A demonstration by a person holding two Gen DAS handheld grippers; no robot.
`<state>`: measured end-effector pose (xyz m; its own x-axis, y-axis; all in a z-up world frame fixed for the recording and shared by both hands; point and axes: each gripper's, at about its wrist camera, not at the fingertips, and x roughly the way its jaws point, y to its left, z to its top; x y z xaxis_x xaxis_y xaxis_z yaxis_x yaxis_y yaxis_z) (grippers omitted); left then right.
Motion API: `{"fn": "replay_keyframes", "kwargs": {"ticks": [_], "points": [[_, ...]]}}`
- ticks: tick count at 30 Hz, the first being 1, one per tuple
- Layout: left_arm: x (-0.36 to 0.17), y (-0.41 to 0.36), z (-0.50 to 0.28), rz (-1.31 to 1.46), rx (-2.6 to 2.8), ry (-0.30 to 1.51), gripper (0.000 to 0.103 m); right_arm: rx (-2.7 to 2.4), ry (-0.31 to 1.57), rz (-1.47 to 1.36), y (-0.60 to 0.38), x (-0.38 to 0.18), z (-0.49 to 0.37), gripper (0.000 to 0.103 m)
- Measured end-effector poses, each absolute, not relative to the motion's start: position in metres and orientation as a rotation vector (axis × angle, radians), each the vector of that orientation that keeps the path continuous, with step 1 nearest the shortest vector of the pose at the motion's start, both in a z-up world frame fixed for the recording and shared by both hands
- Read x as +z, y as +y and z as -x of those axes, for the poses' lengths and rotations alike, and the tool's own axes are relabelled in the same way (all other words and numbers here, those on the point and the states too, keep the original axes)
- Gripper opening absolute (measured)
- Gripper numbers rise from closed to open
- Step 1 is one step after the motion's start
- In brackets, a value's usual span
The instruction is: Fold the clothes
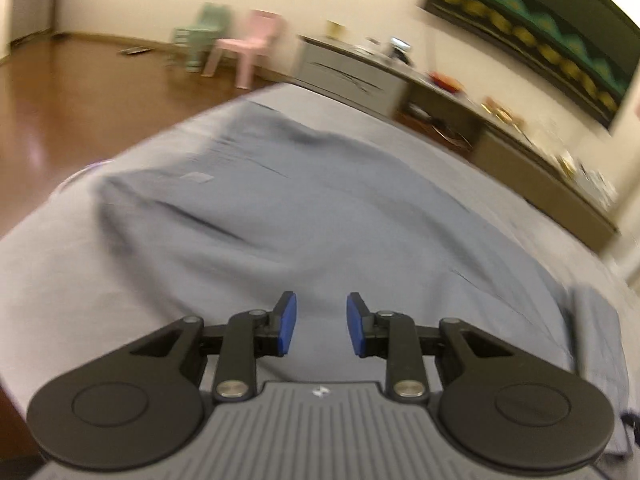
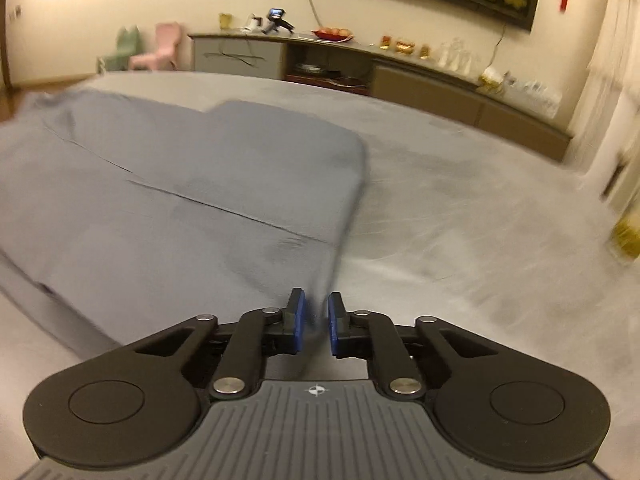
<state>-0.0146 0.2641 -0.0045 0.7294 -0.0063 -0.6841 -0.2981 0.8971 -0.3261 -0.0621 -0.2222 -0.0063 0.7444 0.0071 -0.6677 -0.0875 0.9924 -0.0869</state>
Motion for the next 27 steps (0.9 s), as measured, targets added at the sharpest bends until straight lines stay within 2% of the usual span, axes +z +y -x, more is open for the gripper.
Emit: {"fn": "replay_keyframes", "kwargs": {"ticks": [3, 6, 7, 11, 13, 16, 18, 24, 26, 27], "points": [[-0.005, 0.304, 0.025, 0.547, 0.258, 0.723, 0.034, 0.062, 0.751, 0.096, -0.238, -0.005, 0.053, 0.011], [-0.005, 0.344, 0.036, 0.655, 0.351, 0.703, 0.045, 0.024, 0.768, 0.114, -0.239, 0.005, 0.047, 0.014], [-0.006, 0.358, 0.039, 0.691, 0.382, 0.696, 0.046, -0.032, 0.731, 0.138, -0.234, 0.015, 0.05, 0.019], [-0.014, 0.386, 0.044, 0.799, 0.4, 0.676, 0.051, -0.069, 0.557, 0.222, -0.181, 0.069, 0.069, 0.026], [-0.02, 0.392, 0.044, 0.841, 0.374, 0.671, 0.052, 0.071, 0.512, 0.273, -0.125, 0.101, 0.093, 0.042], [-0.03, 0.401, 0.043, 0.902, 0.333, 0.661, 0.053, 0.39, 0.482, 0.382, -0.025, 0.13, 0.132, 0.056], [-0.037, 0.406, 0.043, 0.943, 0.306, 0.655, 0.053, 0.579, 0.466, 0.459, 0.038, 0.136, 0.148, 0.058], [-0.056, 0.423, 0.041, 1.058, 0.226, 0.634, 0.055, 0.953, 0.503, 0.662, 0.201, 0.105, 0.132, 0.061], [-0.058, 0.422, 0.041, 1.056, 0.213, 0.633, 0.055, 0.976, 0.545, 0.686, 0.226, 0.093, 0.117, 0.059], [-0.057, 0.421, 0.041, 1.048, 0.205, 0.637, 0.055, 0.985, 0.567, 0.698, 0.239, 0.087, 0.11, 0.053]]}}
